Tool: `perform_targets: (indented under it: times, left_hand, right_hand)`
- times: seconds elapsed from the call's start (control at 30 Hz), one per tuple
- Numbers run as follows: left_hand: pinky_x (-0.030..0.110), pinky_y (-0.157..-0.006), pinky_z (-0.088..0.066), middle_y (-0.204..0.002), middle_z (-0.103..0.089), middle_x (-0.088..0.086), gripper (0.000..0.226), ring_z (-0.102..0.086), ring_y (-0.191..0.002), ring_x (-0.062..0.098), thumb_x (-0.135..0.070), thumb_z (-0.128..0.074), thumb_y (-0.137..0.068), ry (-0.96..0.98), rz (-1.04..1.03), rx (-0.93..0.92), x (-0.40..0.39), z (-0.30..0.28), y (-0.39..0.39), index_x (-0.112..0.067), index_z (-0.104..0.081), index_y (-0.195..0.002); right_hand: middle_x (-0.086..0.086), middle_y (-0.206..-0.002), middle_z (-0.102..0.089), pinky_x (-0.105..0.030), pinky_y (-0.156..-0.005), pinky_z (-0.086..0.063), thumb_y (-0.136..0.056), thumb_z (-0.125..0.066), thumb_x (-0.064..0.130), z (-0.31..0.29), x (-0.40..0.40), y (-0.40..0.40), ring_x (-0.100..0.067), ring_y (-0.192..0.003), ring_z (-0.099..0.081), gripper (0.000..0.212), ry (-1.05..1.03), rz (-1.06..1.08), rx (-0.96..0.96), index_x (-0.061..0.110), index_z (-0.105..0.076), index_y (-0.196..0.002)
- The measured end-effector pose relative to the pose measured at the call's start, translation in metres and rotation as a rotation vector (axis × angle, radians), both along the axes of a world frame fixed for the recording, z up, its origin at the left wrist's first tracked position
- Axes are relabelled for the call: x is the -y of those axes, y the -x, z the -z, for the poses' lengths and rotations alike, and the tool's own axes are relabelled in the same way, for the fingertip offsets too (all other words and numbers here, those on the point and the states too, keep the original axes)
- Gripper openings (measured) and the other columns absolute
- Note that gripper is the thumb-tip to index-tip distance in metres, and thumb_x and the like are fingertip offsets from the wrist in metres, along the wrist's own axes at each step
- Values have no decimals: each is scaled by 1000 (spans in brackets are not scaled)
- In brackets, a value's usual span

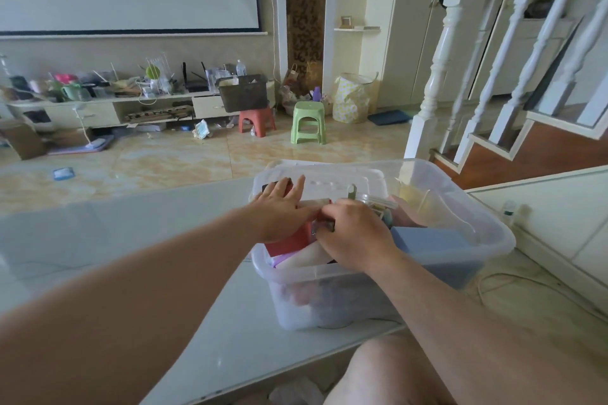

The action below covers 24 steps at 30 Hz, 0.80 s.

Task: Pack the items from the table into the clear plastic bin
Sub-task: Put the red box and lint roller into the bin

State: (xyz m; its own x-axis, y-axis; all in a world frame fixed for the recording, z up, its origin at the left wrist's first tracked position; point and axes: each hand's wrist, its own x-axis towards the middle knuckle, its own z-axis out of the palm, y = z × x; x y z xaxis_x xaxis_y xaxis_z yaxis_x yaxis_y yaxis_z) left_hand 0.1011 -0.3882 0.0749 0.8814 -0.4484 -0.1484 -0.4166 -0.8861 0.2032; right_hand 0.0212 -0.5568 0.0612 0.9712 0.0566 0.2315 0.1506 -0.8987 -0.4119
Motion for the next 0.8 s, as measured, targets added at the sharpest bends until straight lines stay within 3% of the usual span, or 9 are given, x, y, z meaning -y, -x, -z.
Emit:
perform_targets:
  times: [0.13,0.2,0.27,0.33,0.4,0.47,0.6,0.7,0.8]
  left_hand:
    - [49,-126,-16,-171,8,-12,109,4,-158,20,-88,-33,-82,-6,106,35,-36,0,30,-29,4,-165]
    - [46,-126,-20,-172,6,-11,101,-5,-158,20,-79,-40,-89,-33,149,30,-62,1,51,-29,4,-165]
    - [38,-123,-25,-171,-16,-12,86,-26,-153,15,-73,-42,-95,-16,112,-32,-97,-6,66,-36,-7,-165]
    - [31,-118,-30,-156,-47,-18,70,-43,-141,9,-70,-46,-96,-39,37,-93,-143,-19,84,-45,-29,-160]
    - [26,-109,-36,-141,-59,-22,56,-52,-130,5,-63,-53,-97,-48,-36,-92,-199,-26,100,-45,-47,-150]
    - [26,-103,-43,-135,-63,-19,50,-59,-118,4,-55,-61,-96,32,-203,-99,-267,-23,116,-44,-54,-144]
    - [30,-100,-48,-135,-64,-9,43,-63,-113,12,-47,-66,-95,93,-580,-49,-403,7,156,-39,-62,-137]
    - [31,-101,-46,-142,-55,-8,44,-59,-118,16,-50,-68,-90,-4,-812,25,-486,36,193,-41,-63,-133]
    - [44,-107,-42,-155,-37,0,71,-43,-133,31,-64,-65,-78,-124,-1116,61,-549,64,223,-49,-46,-145]
  right_hand:
    - [0,-130,-60,-43,-92,-50,-91,-52,32,0,-3,-2,-26,-121,-53,48,52,9,-14,30,-54,-138]
    - [-2,-136,-56,-43,-96,-49,-91,-54,29,-1,-7,-1,-28,-126,-51,57,82,-1,-27,29,-46,-148]
    - [-3,-141,-52,-44,-101,-47,-93,-54,34,-2,-9,-1,-29,-131,-48,65,133,-3,-59,30,-36,-155]
    - [-3,-147,-47,-49,-104,-47,-94,-51,42,-7,-14,-3,-31,-134,-45,70,251,6,-95,32,-26,-159]
    - [-7,-147,-47,-54,-102,-48,-93,-52,34,-19,-26,-9,-35,-132,-43,70,316,16,-49,29,-29,-159]
    - [-11,-138,-54,-58,-94,-51,-86,-53,21,-31,-62,-15,-42,-122,-46,66,307,3,107,24,-46,-151]
    - [-11,-121,-61,-52,-77,-51,-71,-41,25,-33,-184,-14,-43,-102,-53,67,275,-231,342,18,-68,-131]
    - [-5,-140,-50,-49,-92,-48,-79,-50,26,-16,-291,-7,-35,-121,-45,64,276,-455,145,25,-59,-142]
    - [2,-155,-32,-44,-111,-40,-90,-58,29,12,-392,-6,-29,-139,-31,68,273,-617,-122,34,-41,-155]
